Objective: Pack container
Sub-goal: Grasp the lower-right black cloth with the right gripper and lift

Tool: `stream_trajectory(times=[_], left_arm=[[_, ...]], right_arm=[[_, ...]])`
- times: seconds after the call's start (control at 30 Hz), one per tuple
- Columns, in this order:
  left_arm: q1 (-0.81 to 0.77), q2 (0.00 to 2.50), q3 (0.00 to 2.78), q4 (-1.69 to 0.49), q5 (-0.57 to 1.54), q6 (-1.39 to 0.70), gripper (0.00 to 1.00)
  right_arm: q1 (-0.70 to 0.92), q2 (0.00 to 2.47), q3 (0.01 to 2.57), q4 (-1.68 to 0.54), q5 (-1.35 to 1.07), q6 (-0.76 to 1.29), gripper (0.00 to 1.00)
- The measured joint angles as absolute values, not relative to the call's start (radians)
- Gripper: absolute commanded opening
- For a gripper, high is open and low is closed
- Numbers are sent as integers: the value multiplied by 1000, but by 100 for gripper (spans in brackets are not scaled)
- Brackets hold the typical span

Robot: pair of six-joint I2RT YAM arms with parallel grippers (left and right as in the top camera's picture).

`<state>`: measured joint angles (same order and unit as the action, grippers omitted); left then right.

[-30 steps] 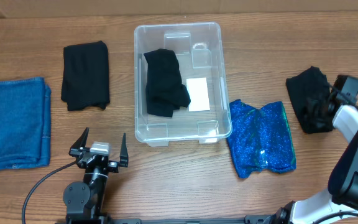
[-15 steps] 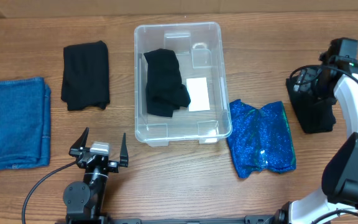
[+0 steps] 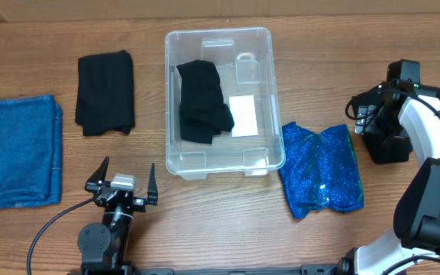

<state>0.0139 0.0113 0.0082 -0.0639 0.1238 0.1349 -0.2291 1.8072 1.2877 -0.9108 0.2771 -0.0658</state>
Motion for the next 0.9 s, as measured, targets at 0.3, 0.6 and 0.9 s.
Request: stream_trajectory(times=[0.3,0.6,0.9], left_arm=[[14,11,8,-64,124,135,100],[14,11,8,-64,124,135,100],[14,11,8,-64,124,135,100]], right_arm=[[-224,1879,1267,-882,280,-88,100],[-196,1950,1267,-863,311,-117,100],[-198,1963,1274,-781,385,-138,100]])
